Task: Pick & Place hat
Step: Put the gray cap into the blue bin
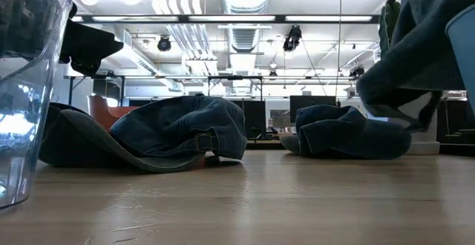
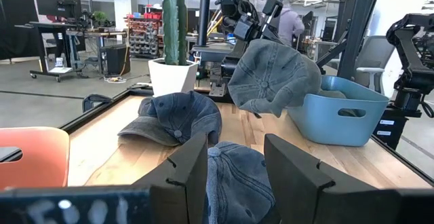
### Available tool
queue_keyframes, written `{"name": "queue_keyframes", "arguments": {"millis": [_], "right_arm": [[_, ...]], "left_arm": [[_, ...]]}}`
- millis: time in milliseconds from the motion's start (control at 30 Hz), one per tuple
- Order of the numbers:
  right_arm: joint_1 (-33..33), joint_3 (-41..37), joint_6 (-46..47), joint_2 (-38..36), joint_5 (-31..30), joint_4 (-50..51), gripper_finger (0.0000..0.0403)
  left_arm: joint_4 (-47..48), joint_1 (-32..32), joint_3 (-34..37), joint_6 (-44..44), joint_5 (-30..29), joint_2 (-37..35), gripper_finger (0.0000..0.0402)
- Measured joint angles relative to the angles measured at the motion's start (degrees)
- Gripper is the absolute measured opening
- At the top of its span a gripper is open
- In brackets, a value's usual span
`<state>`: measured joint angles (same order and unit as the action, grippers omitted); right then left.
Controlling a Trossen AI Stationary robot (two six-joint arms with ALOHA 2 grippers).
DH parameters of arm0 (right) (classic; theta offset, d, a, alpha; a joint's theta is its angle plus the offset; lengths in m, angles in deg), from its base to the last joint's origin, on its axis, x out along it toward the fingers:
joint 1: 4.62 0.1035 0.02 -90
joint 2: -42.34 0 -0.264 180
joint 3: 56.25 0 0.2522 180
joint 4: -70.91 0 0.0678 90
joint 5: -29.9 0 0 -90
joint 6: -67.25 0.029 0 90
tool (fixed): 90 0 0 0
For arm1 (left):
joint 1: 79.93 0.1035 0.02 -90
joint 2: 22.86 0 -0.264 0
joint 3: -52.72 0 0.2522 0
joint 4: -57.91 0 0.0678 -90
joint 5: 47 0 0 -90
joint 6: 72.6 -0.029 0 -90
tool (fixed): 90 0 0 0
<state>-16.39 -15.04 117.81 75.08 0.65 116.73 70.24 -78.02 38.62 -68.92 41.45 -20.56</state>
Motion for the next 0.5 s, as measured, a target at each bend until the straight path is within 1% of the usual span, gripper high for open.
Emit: {"name": "queue_keyframes", "arguments": {"millis": [300, 500], "right_arm": [[0.0, 0.22, 0.34, 4.48, 2.33, -3.97, 0.0013], [0.0, 0.22, 1.58, 7.41, 2.38, -8.75, 0.0013]], "left_arm": [[0.0, 0.0, 0.0, 0.01, 0.0, 0.0, 0.014], [0.0, 0.0, 0.0, 0.01, 0.0, 0.0, 0.014]]}}
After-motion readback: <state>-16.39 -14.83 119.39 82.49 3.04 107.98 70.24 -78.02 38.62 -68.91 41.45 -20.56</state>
